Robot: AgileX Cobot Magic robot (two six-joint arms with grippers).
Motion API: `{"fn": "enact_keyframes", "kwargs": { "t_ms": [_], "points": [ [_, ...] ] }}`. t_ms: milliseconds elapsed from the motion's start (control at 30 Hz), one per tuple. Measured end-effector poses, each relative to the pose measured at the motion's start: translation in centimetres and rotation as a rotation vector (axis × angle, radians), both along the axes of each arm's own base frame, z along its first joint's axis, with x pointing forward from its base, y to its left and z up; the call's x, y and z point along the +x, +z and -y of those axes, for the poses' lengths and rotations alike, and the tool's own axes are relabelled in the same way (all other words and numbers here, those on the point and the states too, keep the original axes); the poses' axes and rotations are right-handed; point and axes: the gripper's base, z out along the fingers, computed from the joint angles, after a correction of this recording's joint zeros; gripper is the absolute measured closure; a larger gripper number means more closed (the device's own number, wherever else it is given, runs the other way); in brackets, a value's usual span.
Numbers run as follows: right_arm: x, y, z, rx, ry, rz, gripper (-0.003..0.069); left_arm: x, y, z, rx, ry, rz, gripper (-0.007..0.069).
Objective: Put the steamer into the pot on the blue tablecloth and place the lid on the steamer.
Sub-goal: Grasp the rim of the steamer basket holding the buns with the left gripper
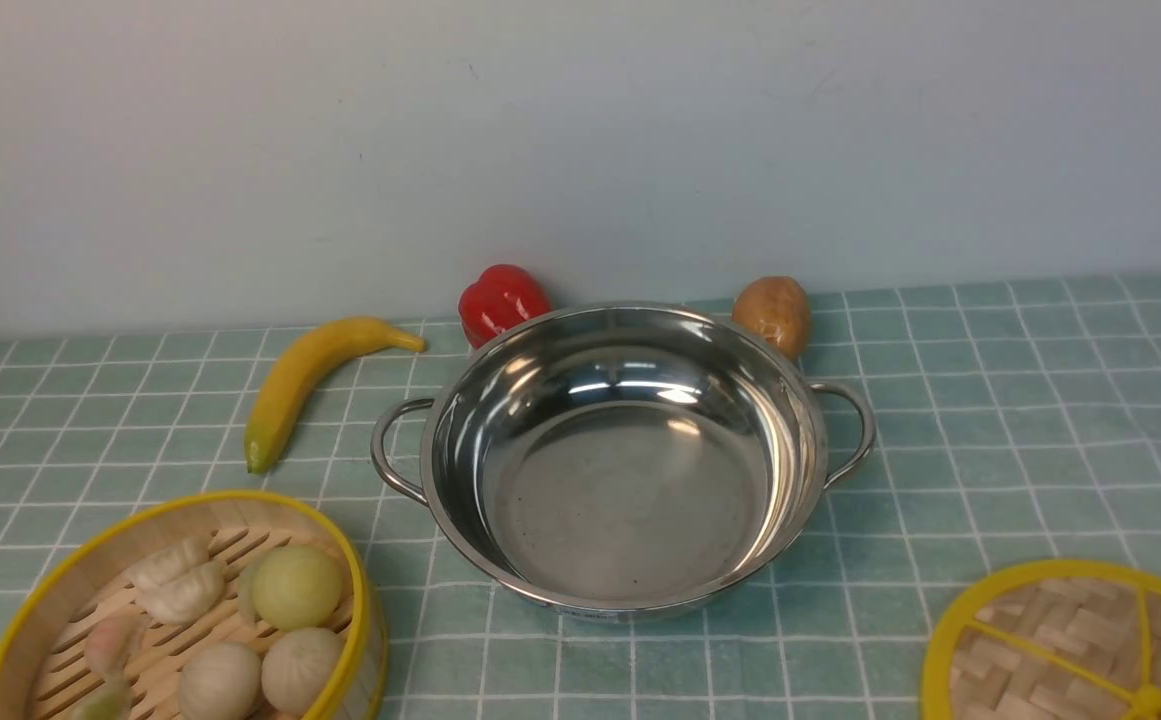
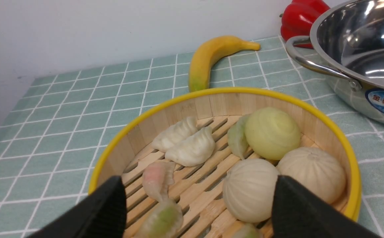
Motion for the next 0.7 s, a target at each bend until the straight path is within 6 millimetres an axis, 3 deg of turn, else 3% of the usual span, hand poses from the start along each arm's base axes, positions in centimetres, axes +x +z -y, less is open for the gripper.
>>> {"fn": "enact_keyframes", "kwargs": {
  "t_ms": [367, 700],
  "points": [
    [0.0, 0.0, 0.0, 0.0, 0.0, 0.0, 0.0416, 0.1, 0.4, -0.2, 0.088, -0.005, 0.046, 0.008],
    [0.0, 0.0, 0.0, 0.014, -0.002, 0.001, 0.0416, 0.3, 3.6, -0.4, -0.226, 0.07, 0.413, 0.008]
  ]
}}
